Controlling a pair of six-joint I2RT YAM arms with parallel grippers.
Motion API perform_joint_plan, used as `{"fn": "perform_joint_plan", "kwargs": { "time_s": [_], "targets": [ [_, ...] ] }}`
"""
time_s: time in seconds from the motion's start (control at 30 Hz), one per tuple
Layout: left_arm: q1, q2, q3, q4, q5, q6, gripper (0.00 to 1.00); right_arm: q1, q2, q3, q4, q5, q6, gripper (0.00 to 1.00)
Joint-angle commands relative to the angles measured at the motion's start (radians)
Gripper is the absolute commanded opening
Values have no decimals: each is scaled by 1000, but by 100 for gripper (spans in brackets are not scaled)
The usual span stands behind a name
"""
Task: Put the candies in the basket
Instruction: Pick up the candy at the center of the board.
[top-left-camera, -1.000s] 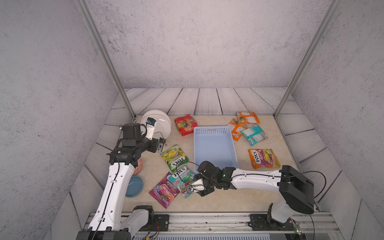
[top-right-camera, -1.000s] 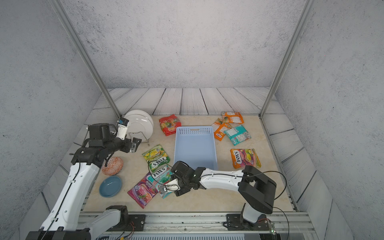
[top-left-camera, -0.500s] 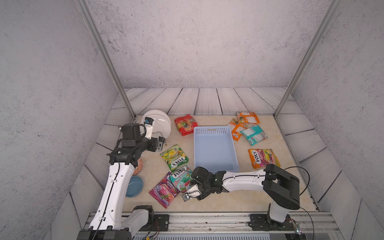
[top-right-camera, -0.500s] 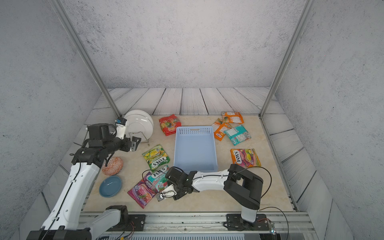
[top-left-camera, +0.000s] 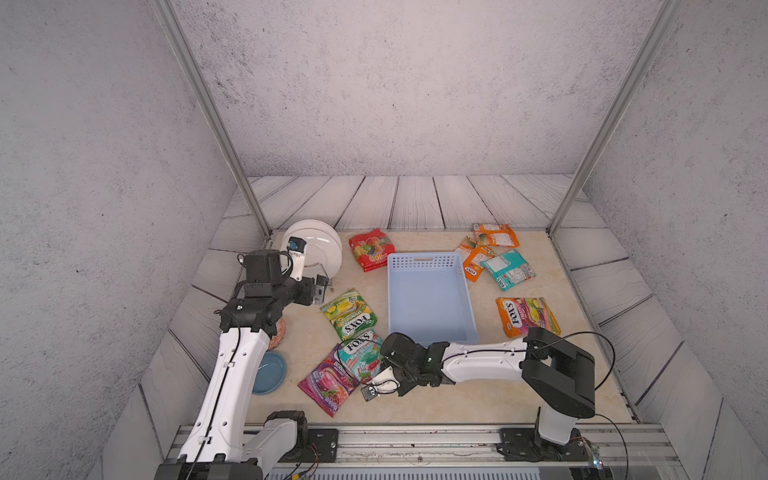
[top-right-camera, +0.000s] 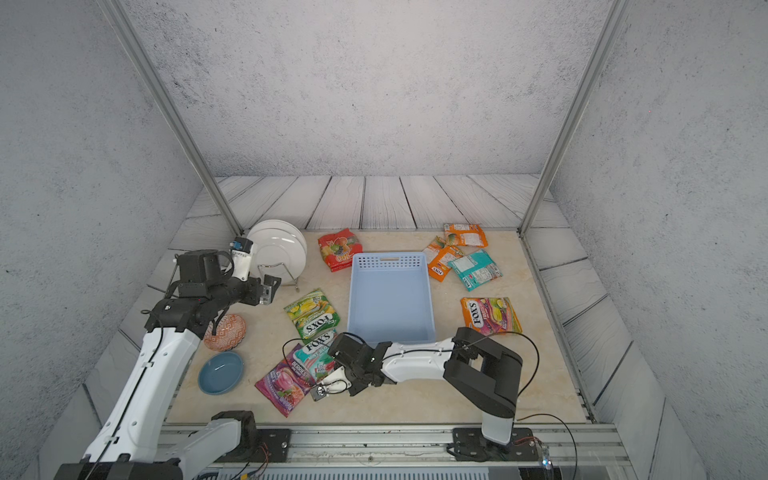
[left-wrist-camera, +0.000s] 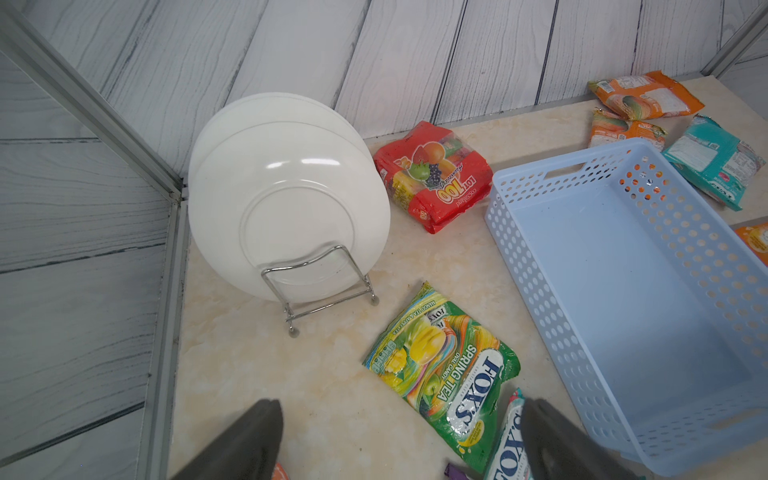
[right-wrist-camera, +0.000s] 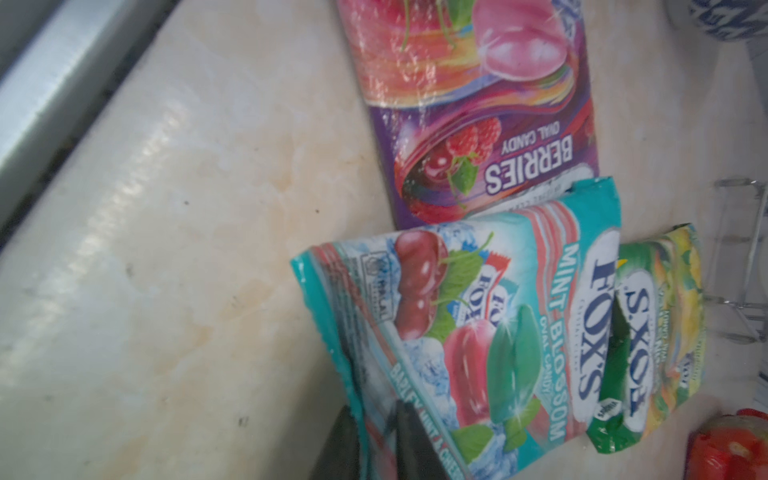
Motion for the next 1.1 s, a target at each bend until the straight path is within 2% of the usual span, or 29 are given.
{"fn": "perform_joint_plan", "kwargs": {
  "time_s": [0.0, 0.07, 0.2, 0.67, 0.9, 1.07],
  "targets": [
    [7, -19, -5, 9, -13, -5, 96, -3, 6, 12, 54, -2, 26, 9],
    [8, -19, -12, 12, -4, -11, 95, -8, 1, 25, 33, -6, 35, 0],
    [7, -19, -4, -3, -5, -6, 96, -11, -33, 56, 10, 32, 88, 0],
    [12, -5, 10, 1, -36, -17, 96, -29, -73, 265, -108, -29, 149, 0],
    [14, -19, -16, 23, -108, -23, 96, -87, -71, 410, -120, -40, 304, 0],
    [13, -36, -39, 63, -222, -24, 98, -130, -67, 507, -120, -48, 452, 0]
  ]
}}
